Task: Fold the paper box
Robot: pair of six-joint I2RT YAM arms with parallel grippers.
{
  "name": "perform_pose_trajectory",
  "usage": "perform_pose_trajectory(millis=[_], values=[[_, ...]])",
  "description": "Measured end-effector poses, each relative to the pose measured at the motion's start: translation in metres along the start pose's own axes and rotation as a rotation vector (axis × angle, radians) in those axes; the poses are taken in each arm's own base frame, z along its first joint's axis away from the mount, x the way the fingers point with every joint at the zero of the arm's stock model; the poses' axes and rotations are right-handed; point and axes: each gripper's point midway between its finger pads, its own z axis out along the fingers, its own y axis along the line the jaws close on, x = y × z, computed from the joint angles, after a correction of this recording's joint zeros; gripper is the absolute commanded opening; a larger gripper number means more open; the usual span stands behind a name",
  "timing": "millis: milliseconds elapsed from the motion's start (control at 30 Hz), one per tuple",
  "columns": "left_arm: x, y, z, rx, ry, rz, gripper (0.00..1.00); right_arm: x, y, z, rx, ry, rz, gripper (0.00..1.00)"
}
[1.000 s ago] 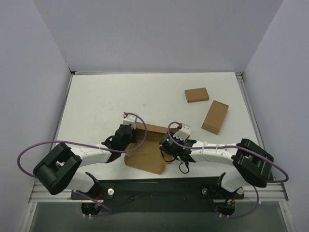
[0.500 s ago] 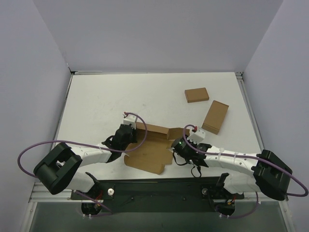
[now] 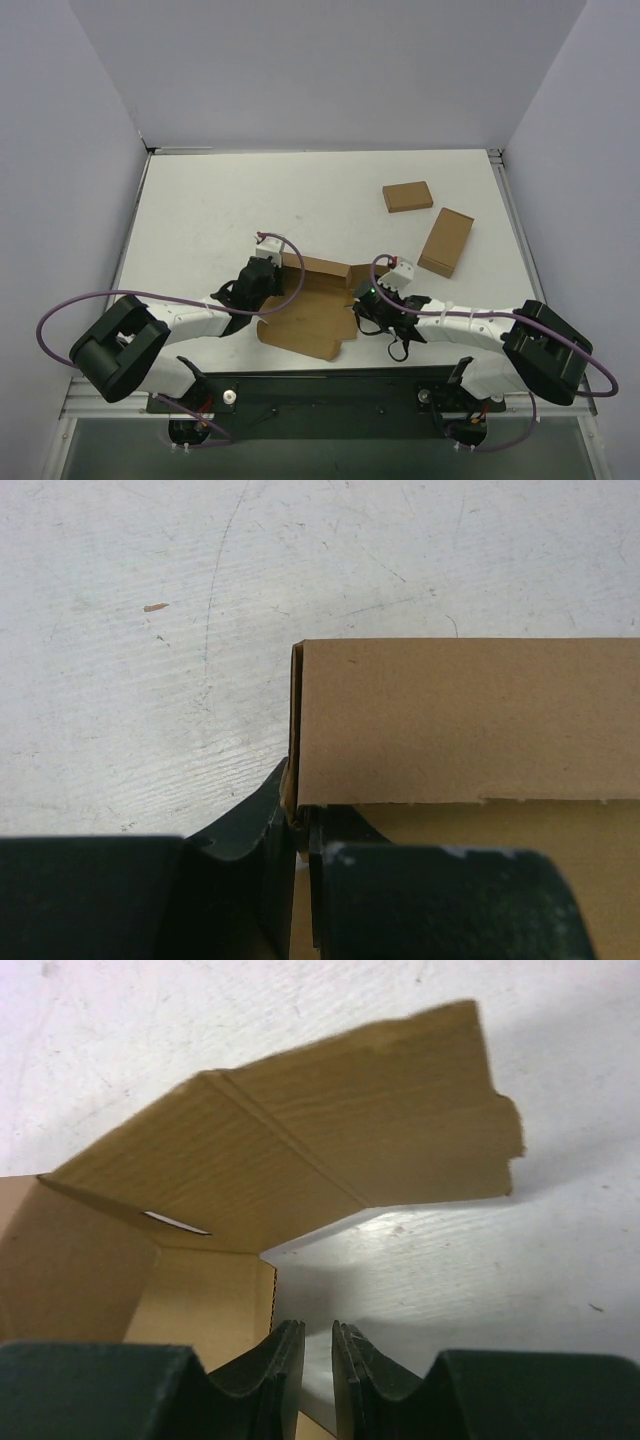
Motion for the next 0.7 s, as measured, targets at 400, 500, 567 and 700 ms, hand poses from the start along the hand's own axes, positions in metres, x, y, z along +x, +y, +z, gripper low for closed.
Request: perform_pose_trajectory(millis=[400, 500, 567, 700], values=[[0.0, -0.001, 0.001, 0.004, 0.002, 0.001, 0.0, 0.0, 0.024, 0.002, -0.095, -0.02, -0.046, 0.1], [0.0, -0.001, 0.001, 0.003, 0.002, 0.006, 0.0, 0.003, 0.025, 0.005, -0.099, -0.015, -0.062, 0.09], [0.0, -0.001, 0.001, 0.003, 0.002, 0.011, 0.0, 0.006, 0.025, 0.007, -0.099, -0.009, -0.071, 0.09], [0.0, 0.0, 0.001, 0.002, 0.002, 0.019, 0.0, 0.011, 0.026, 0.012, -0.102, 0.005, -0.08, 0.09]])
